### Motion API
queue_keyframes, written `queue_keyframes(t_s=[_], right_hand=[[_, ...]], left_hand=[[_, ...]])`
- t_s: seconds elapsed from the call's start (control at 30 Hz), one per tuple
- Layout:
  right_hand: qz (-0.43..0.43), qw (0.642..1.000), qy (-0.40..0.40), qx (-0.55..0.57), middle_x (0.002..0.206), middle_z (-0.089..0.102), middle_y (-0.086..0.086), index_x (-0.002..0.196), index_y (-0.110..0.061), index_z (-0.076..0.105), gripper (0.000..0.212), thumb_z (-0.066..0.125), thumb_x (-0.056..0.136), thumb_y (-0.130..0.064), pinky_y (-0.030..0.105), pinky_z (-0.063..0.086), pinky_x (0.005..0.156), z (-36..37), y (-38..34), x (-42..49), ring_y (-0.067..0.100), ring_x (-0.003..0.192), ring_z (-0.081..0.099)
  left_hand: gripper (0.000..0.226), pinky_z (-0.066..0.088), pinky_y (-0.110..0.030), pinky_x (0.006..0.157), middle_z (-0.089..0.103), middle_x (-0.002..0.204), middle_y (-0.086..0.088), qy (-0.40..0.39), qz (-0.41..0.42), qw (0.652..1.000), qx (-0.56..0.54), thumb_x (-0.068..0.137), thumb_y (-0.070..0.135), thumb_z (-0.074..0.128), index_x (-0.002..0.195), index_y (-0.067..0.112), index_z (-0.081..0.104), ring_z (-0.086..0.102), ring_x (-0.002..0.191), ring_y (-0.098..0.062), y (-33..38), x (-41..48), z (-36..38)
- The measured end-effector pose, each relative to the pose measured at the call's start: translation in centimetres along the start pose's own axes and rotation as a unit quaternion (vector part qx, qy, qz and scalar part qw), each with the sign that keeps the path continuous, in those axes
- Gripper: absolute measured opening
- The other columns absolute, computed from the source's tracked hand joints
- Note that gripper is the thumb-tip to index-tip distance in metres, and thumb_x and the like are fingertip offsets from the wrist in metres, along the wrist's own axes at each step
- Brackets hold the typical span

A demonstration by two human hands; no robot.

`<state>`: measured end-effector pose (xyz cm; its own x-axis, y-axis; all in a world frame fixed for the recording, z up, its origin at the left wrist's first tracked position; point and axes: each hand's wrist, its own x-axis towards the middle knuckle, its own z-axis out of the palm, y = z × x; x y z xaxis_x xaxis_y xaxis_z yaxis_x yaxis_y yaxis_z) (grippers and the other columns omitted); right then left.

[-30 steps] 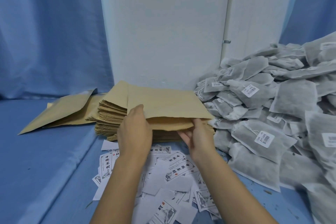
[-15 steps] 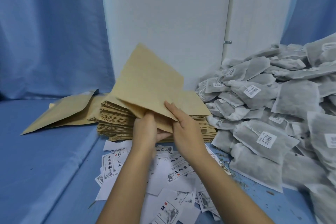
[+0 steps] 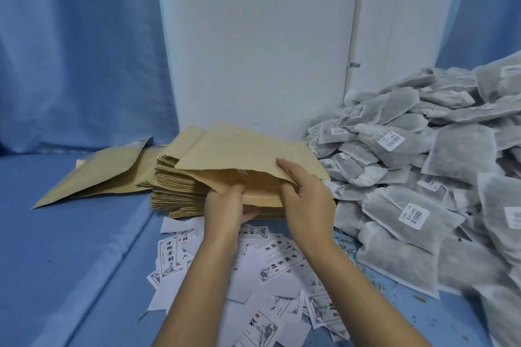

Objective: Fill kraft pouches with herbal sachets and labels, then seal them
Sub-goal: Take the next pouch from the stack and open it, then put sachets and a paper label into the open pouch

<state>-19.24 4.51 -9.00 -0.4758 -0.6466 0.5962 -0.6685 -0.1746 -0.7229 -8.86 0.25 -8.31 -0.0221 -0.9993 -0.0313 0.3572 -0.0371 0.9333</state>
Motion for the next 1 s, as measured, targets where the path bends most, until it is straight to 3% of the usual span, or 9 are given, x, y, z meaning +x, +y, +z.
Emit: queue_keyframes(t_s=[0.07,0.17,0.27,0.33,0.4,0.5,0.63,0.83,1.0], right_hand=[[0.045,0.998,-0.004,0.049,0.113,0.069,-0.01,0.12,-0.029,0.065,0.046,0.055,0.08,-0.008,0.019,0.049,0.082,-0.1,0.3,0.3,-0.002,0.076,0.055],[0.112,0.984,-0.004,0.138,0.115,0.066,-0.008,0.114,-0.026,0.065,0.049,0.053,0.075,0.003,-0.001,0.04,0.072,-0.5,0.7,0.9,-0.006,0.1,0.058],[0.126,0.979,0.014,0.158,0.114,0.066,-0.005,0.11,-0.027,0.064,0.053,0.049,0.073,0.008,0.009,0.042,0.083,-1.0,1.2,1.3,0.002,0.11,0.057],[0.122,0.979,0.023,0.164,0.114,0.065,-0.005,0.11,-0.026,0.064,0.052,0.05,0.073,0.008,0.018,0.043,0.089,-1.1,1.3,1.3,0.003,0.112,0.056],[0.118,0.978,0.029,0.168,0.114,0.064,-0.006,0.111,-0.025,0.063,0.05,0.051,0.074,0.006,0.019,0.043,0.088,-1.1,1.3,1.3,0.004,0.111,0.056],[0.111,0.978,0.037,0.171,0.112,0.064,-0.008,0.112,-0.024,0.062,0.041,0.055,0.079,0.0,0.013,0.044,0.081,-1.0,1.4,1.3,0.005,0.107,0.058],[0.083,0.984,0.041,0.151,0.111,0.063,-0.012,0.113,-0.022,0.06,0.036,0.059,0.08,-0.008,-0.003,0.037,0.069,-0.7,1.2,1.1,0.002,0.105,0.055],[0.036,0.982,0.049,0.178,0.108,0.059,-0.02,0.108,-0.028,0.057,0.035,0.071,0.076,-0.034,0.008,0.04,0.081,-0.4,0.9,0.8,-0.001,0.106,0.055],[0.014,0.965,0.094,0.245,0.109,0.061,-0.014,0.108,-0.023,0.058,0.045,0.048,0.078,-0.054,0.004,0.04,0.076,-0.8,0.7,0.6,-0.009,0.099,0.055]], left_hand=[[0.021,0.054,-0.021,0.052,0.062,0.099,0.0,0.022,0.05,0.998,0.015,0.088,0.008,0.057,0.109,0.011,0.057,0.063,0.088,-0.023,0.0,0.3,-0.4],[0.027,0.054,-0.021,0.055,0.062,0.103,0.005,0.034,0.123,0.992,0.019,0.089,0.007,0.051,0.113,0.018,0.056,0.06,0.093,-0.015,0.1,0.5,-1.1],[0.064,0.055,-0.025,0.065,0.056,0.112,0.022,0.054,0.203,0.978,0.016,0.087,0.001,0.049,0.14,0.033,0.034,0.058,0.089,0.005,0.2,0.8,-1.6],[0.076,0.051,-0.03,0.075,0.049,0.108,0.036,0.074,0.235,0.969,0.025,0.085,-0.001,0.05,0.141,0.043,0.023,0.055,0.084,0.014,0.1,1.0,-1.7],[0.054,0.045,-0.02,0.079,0.051,0.109,0.04,0.069,0.252,0.965,0.033,0.088,0.006,0.053,0.126,0.042,0.042,0.054,0.098,0.013,-0.1,0.9,-1.8],[0.019,0.035,-0.005,0.087,0.048,0.134,0.024,0.06,0.314,0.936,0.146,0.092,0.023,0.058,0.107,0.033,0.062,0.044,0.122,0.006,-0.4,0.8,-1.9],[0.03,0.024,-0.003,0.098,0.05,0.136,0.015,0.057,0.381,0.889,0.248,0.093,0.032,0.056,0.12,0.022,0.065,0.037,0.132,0.002,-1.0,0.8,-1.7],[0.063,0.022,-0.005,0.104,0.044,0.133,0.023,0.013,0.426,0.845,0.324,0.09,0.065,0.034,0.134,0.024,0.053,0.034,0.132,0.005,-1.4,0.1,-1.4],[0.06,0.035,-0.016,0.09,0.056,0.12,0.017,0.082,0.438,0.834,0.326,0.093,0.056,0.024,0.128,0.021,0.058,0.044,0.115,0.005,-1.1,-0.3,-1.3]])
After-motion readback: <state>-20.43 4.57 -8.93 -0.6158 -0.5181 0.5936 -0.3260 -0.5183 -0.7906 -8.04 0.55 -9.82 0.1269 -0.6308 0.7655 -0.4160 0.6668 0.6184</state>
